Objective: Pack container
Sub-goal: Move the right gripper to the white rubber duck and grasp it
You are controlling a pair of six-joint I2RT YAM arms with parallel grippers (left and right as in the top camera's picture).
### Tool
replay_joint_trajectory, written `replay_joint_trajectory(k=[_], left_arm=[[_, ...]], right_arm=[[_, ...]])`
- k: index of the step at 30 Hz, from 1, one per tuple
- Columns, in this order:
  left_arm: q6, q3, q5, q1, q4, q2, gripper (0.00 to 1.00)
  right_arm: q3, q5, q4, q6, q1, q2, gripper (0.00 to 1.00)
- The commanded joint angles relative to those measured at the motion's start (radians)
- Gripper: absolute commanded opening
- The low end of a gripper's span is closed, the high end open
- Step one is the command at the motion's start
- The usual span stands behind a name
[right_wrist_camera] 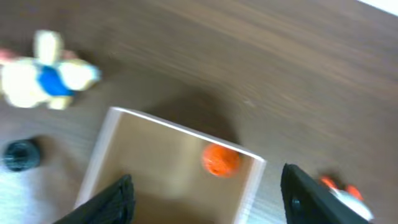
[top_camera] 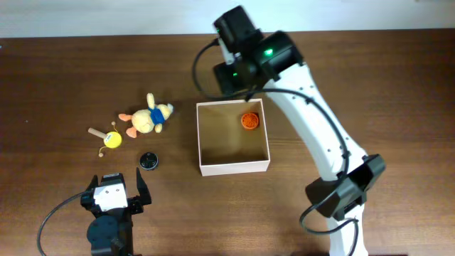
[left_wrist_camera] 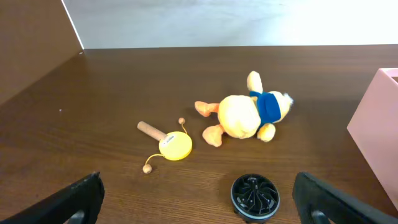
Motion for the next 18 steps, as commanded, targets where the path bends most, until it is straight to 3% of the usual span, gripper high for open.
replay_joint_trajectory(k=[1, 9, 18], left_arm=[[0.016, -0.004, -0.008, 0.002, 0.0, -0.006, 0.99], [0.016, -0.004, -0.008, 0.002, 0.0, -0.006, 0.99], [0.016, -0.004, -0.008, 0.002, 0.0, -0.006, 0.99]], right_arm=[[0.019, 0.114, -0.072, -0.006, -0.097, -0.001, 0.66], [-0.04, 0.124, -0.143, 0.018, -0.309, 0.0, 0.71], [-0.34, 0.019, -0.108, 0.025, -0.442, 0.0, 0.72]])
